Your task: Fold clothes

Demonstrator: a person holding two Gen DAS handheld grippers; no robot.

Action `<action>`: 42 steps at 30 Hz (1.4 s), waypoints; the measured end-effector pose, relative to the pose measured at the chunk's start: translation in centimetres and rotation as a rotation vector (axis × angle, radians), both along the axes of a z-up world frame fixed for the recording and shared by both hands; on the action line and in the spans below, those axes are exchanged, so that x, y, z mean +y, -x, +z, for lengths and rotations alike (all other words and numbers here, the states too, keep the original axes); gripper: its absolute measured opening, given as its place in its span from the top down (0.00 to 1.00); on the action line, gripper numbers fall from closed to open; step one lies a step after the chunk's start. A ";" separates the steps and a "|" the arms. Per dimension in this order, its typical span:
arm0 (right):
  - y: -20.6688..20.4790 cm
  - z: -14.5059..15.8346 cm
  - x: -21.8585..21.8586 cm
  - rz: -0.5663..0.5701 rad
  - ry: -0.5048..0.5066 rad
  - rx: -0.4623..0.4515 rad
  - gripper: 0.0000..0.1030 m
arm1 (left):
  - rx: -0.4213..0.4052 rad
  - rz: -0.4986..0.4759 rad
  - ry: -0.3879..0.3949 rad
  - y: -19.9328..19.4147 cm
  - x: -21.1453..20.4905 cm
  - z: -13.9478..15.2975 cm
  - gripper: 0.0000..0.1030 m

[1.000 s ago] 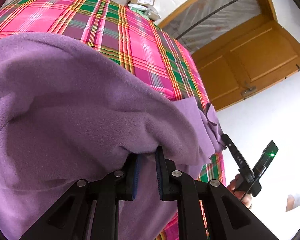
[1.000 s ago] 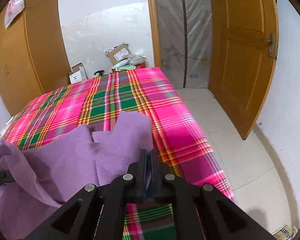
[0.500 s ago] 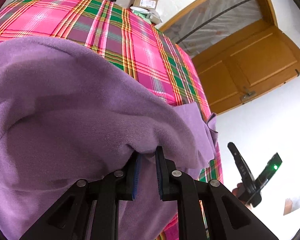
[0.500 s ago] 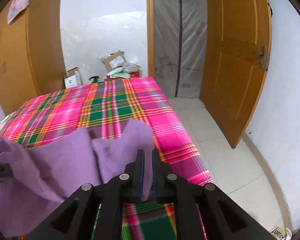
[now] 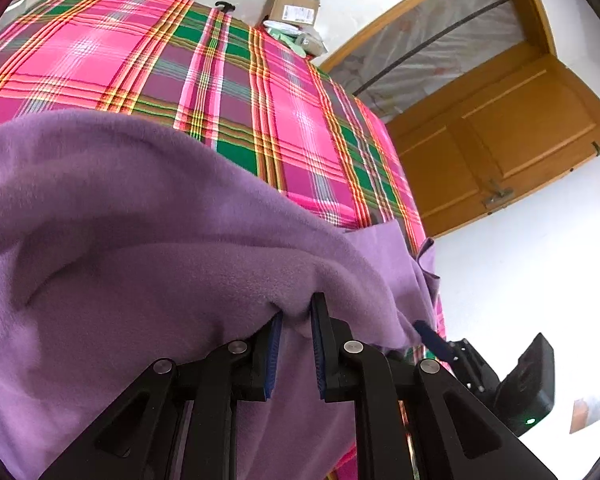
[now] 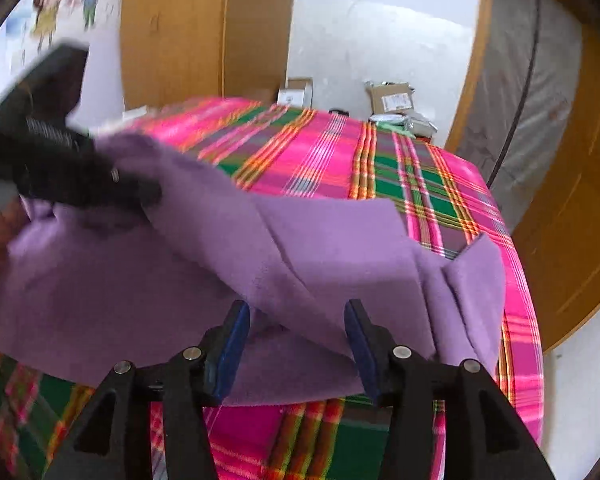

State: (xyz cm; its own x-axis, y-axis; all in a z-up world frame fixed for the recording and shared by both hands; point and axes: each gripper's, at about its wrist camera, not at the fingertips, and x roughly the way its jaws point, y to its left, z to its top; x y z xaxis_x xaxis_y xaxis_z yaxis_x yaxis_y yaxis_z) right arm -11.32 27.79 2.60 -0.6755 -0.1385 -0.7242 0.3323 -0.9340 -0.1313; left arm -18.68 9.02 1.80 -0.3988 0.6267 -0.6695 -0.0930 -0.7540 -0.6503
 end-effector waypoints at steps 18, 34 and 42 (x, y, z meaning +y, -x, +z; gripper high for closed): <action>7.6 4.3 -2.1 -0.081 -0.058 0.127 0.91 | 0.091 0.045 -0.011 0.4 -4.1 2.7 0.86; 16.7 4.2 -4.3 -0.145 -0.136 0.091 0.91 | 0.102 0.219 0.144 -0.3 -14.0 3.3 0.86; 20.5 3.1 -6.4 -0.184 -0.194 0.069 0.91 | 0.096 0.306 0.180 -0.3 -18.2 3.1 0.86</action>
